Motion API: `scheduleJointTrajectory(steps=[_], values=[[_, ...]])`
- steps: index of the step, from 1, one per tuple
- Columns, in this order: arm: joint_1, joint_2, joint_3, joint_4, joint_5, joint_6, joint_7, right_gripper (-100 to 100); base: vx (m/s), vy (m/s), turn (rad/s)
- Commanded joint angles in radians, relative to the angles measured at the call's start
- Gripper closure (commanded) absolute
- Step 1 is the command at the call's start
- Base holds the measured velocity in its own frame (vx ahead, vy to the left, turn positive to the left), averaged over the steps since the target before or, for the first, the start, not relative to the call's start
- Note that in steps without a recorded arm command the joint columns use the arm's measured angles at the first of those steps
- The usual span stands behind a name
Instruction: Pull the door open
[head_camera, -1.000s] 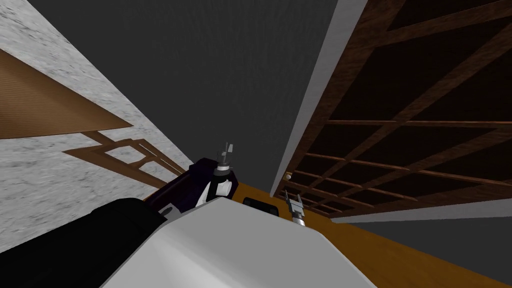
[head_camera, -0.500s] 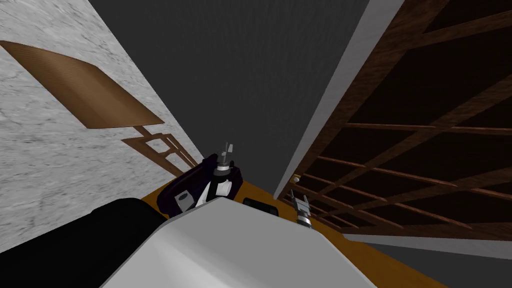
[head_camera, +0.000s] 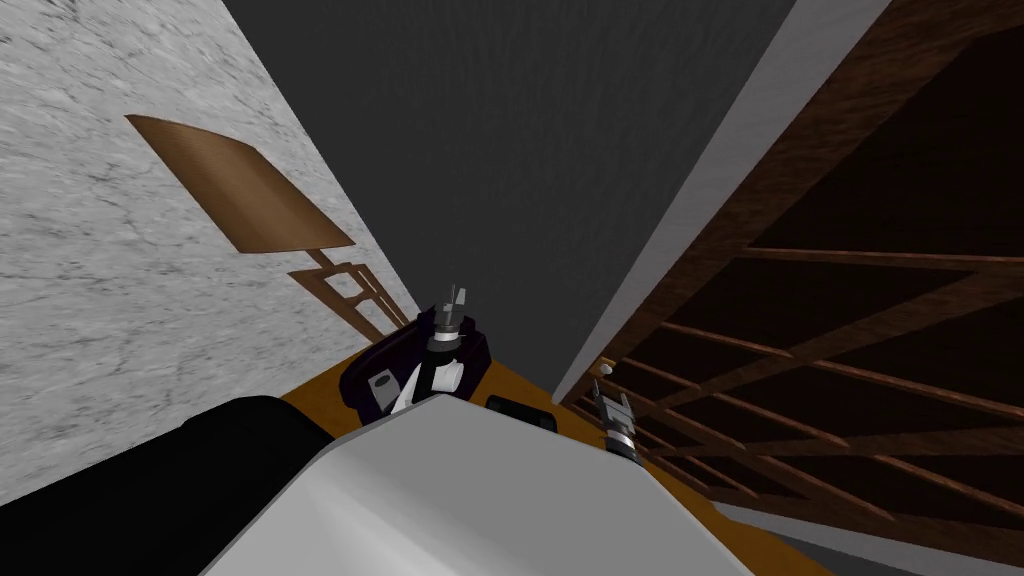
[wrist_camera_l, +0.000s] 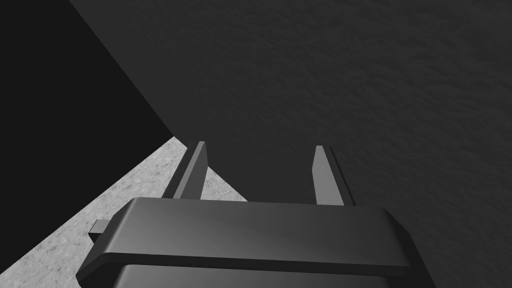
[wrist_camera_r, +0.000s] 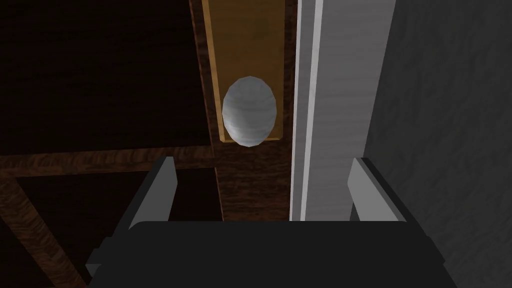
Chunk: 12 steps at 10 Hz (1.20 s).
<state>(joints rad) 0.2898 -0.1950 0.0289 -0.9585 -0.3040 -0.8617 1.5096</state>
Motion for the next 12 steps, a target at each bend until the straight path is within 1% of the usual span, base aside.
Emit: scheduleJointTrajectory(steps=[1,4,5,6,7,8,9,12], values=[[-0.024,-0.010,-0.036,0.021,-0.014,0.011,-0.010,-100,0.035,0.001,0.254],[-0.063,-0.023,-0.090,0.066,-0.035,0.018,-0.025,-100,0.043,-0.013,0.197],[-0.081,-0.029,-0.116,0.086,-0.045,0.022,-0.032,-100,0.046,-0.018,0.265],[-0.081,-0.029,-0.116,0.086,-0.045,0.022,-0.032,-100,0.017,-0.010,0.072],[-0.090,-0.032,-0.130,0.097,-0.050,0.024,-0.036,-100,0.002,0.004,0.096],[-0.070,-0.024,-0.116,0.087,-0.044,0.027,-0.033,-100,-0.012,0.006,0.017],[-0.070,-0.024,-0.116,0.087,-0.044,0.027,-0.033,100,-0.007,0.004,-0.018],[-0.070,-0.024,-0.116,0.087,-0.044,0.027,-0.033,100,0.001,-0.003,-0.009]])
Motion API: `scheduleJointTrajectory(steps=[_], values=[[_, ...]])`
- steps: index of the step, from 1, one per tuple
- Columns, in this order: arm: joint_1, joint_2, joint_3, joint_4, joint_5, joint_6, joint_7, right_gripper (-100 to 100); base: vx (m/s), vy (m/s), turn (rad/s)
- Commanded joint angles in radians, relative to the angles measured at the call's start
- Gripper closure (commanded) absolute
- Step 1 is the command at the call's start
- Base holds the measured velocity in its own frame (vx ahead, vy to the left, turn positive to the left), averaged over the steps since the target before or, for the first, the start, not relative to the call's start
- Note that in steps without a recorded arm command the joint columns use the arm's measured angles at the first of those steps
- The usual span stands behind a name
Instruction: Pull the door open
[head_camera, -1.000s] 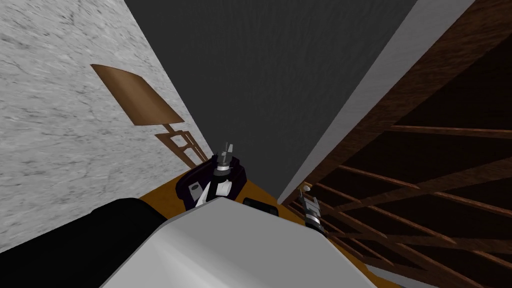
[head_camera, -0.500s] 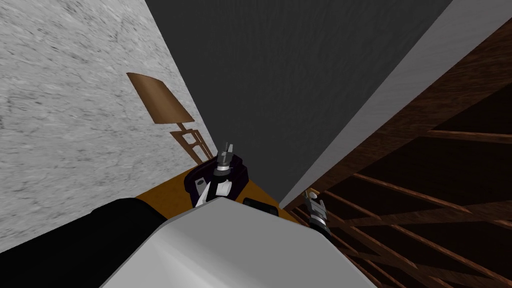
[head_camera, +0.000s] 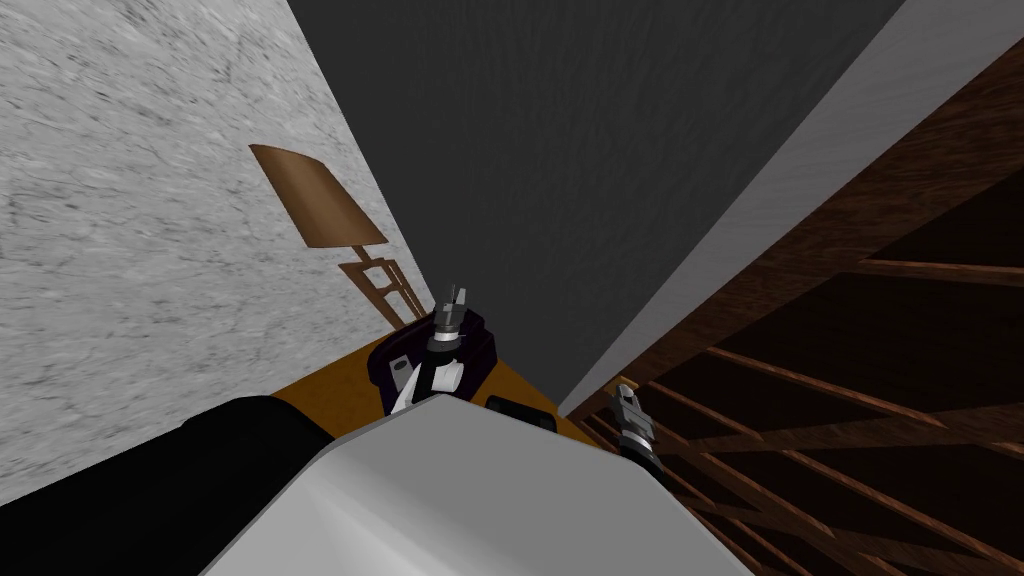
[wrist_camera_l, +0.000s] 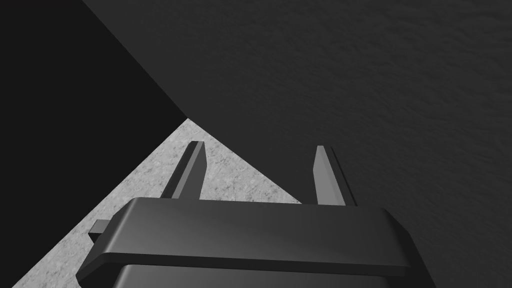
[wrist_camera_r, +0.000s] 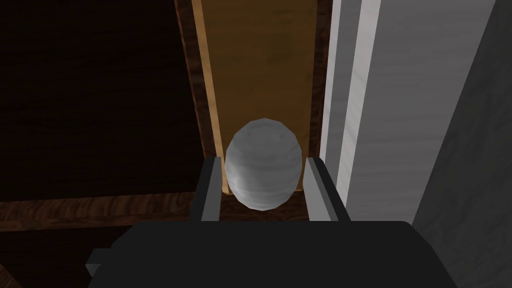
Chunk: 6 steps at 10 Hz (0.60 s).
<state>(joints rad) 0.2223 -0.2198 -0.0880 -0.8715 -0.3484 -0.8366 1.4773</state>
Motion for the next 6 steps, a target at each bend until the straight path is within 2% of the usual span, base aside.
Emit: scheduleJointTrajectory(steps=[1,2,6], values=[[-0.002,0.000,0.001,0.000,0.000,0.002,-0.001,100,0.000,0.000,0.000],[-0.002,0.000,0.001,0.000,0.000,0.002,-0.001,100,0.000,0.000,0.000],[-0.005,-0.002,0.002,0.005,-0.004,-0.001,-0.083,100,-0.016,-0.002,0.012]])
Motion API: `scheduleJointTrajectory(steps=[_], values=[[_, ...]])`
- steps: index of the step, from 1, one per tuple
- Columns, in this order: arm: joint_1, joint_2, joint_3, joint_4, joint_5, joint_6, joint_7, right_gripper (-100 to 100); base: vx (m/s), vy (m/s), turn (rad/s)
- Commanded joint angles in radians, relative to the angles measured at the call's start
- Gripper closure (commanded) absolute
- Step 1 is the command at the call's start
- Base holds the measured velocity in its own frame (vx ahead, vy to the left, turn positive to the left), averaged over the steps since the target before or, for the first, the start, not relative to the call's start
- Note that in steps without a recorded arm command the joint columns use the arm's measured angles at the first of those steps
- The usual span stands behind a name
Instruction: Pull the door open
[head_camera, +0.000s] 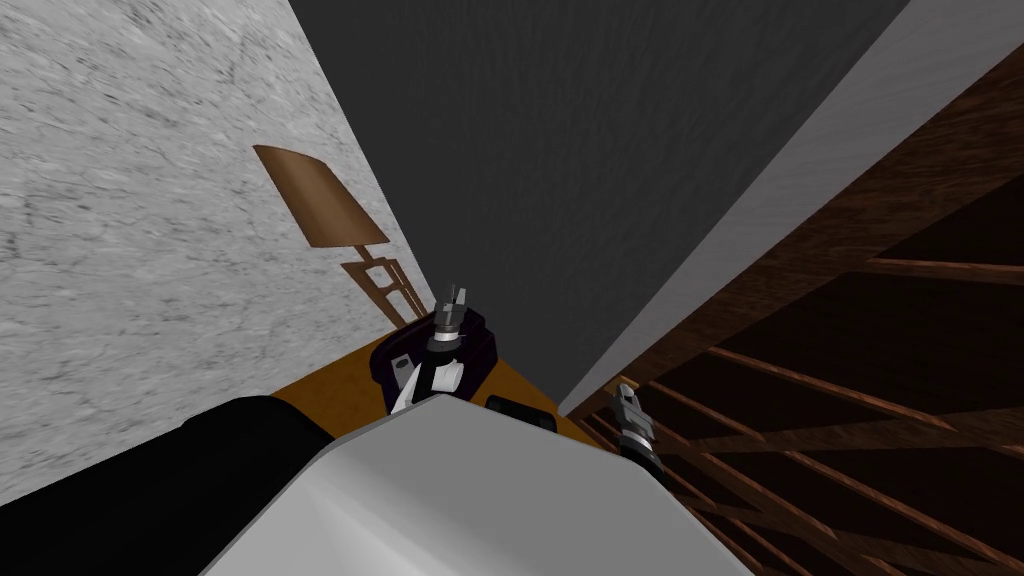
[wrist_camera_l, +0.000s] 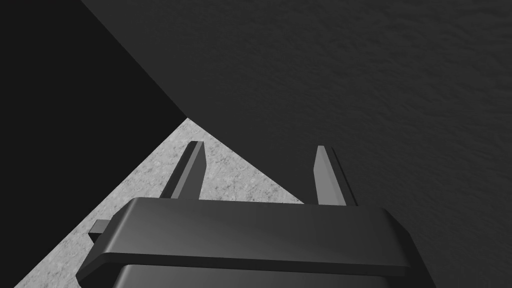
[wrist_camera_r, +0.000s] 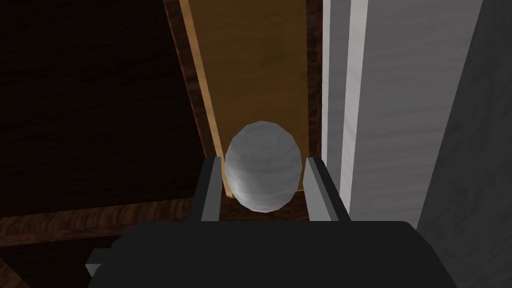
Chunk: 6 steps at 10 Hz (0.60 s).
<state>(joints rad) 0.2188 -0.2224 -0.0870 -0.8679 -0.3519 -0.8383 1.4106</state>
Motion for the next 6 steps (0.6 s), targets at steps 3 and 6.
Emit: scheduleJointTrajectory(steps=[3,6], values=[[-0.006,0.000,0.003,0.006,-0.005,0.000,-0.086,100,-0.019,-0.004,0.019],[-0.011,-0.002,0.005,0.012,-0.009,-0.001,-0.164,100,-0.023,-0.002,0.017]])
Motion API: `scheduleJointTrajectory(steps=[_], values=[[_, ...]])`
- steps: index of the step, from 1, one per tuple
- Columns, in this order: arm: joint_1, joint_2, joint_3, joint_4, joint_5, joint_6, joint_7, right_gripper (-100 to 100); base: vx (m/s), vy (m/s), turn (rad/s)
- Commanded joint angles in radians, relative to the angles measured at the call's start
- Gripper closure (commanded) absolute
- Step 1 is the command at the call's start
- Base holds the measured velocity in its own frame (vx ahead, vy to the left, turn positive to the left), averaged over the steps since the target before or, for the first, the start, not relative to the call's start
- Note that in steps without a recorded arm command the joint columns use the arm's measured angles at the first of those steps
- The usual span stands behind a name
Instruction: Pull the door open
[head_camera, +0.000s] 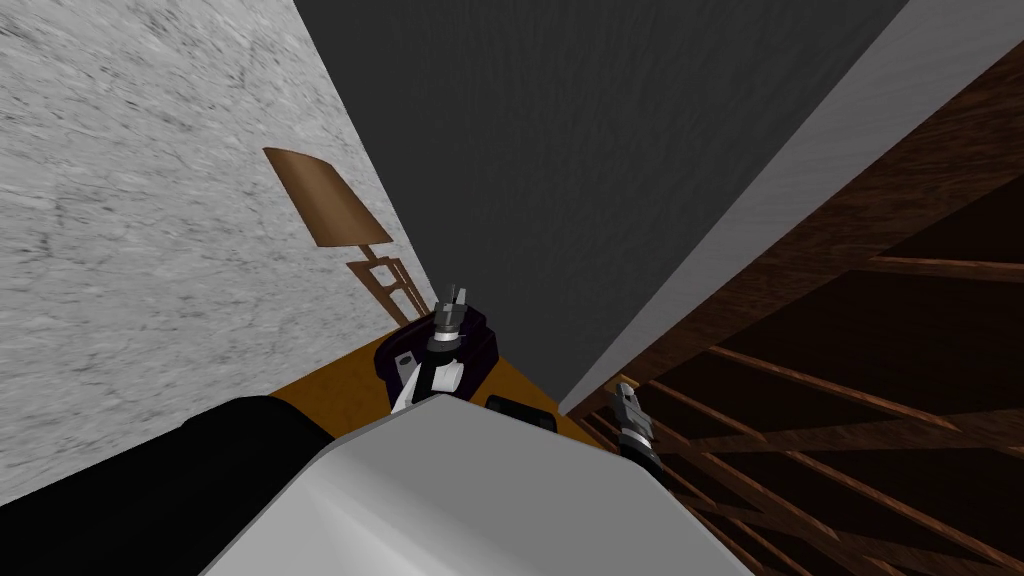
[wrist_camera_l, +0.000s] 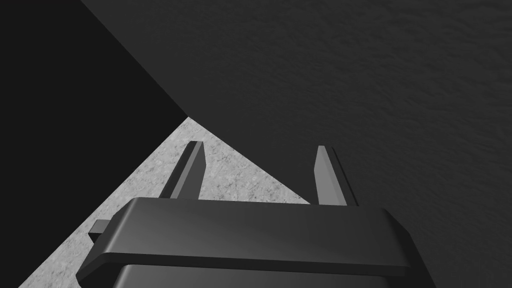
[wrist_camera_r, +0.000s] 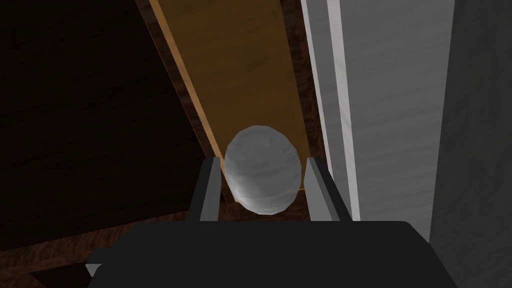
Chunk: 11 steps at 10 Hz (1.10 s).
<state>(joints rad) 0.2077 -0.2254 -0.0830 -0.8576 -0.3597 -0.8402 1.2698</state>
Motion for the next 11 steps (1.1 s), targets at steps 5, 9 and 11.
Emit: scheduleJointTrajectory(steps=[5,9,11], values=[[-0.008,-0.001,0.005,0.010,-0.009,-0.001,-0.147,100,-0.024,-0.002,0.019],[-0.016,-0.003,0.009,0.018,-0.016,-0.002,-0.247,100,-0.026,-0.004,0.021],[-0.018,-0.004,0.010,0.020,-0.018,-0.003,-0.296,100,-0.022,-0.001,0.015]])
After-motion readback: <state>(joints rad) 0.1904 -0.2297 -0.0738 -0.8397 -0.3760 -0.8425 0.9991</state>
